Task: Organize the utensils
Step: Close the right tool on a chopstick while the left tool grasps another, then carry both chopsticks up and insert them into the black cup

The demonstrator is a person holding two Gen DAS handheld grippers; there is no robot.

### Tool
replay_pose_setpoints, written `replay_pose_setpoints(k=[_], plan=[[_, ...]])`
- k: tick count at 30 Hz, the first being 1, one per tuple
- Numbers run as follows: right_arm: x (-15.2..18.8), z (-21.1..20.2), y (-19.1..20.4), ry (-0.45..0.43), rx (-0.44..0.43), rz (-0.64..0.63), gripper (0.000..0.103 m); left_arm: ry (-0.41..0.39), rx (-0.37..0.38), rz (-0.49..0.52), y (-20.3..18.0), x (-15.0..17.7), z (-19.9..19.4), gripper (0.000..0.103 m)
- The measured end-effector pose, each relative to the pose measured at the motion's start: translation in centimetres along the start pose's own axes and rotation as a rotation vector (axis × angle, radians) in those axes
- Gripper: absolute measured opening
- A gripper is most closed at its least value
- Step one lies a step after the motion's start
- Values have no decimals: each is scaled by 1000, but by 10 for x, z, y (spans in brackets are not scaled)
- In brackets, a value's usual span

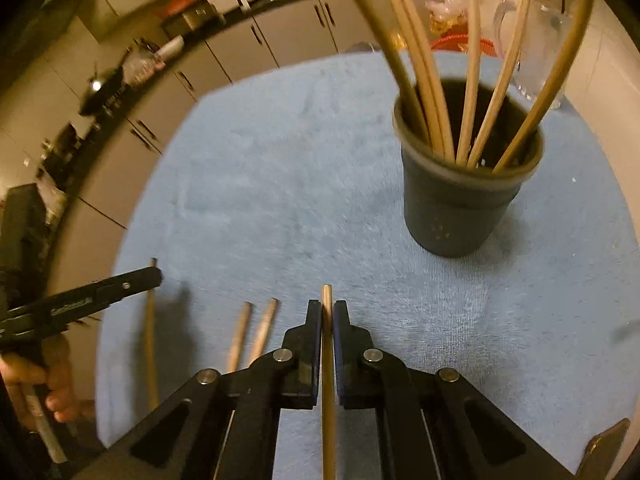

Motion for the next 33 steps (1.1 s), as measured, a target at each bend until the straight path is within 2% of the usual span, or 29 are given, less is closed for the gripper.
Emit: replay_pose_setpoints(k=[11, 20, 33], plan=[[-16, -89, 34, -154, -138, -35, 6, -171, -99, 200, -37, -26, -74, 6], [-22, -142, 36, -237, -158, -45, 6, -249, -91, 243, -58, -33, -109, 6], [-38, -183, 30, -332, -159, -23, 6, -340, -49, 274, -98, -67, -138, 6]])
Point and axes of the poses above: each gripper's, at about its wrist camera, not at the fingertips, and z roughly the way its jaws point, y to its left, x to its underside, the point moved 8 cm from there along z, roughly the way its jaws point, and after that the axes turned 13 degrees about z, right-handed, at the moved point
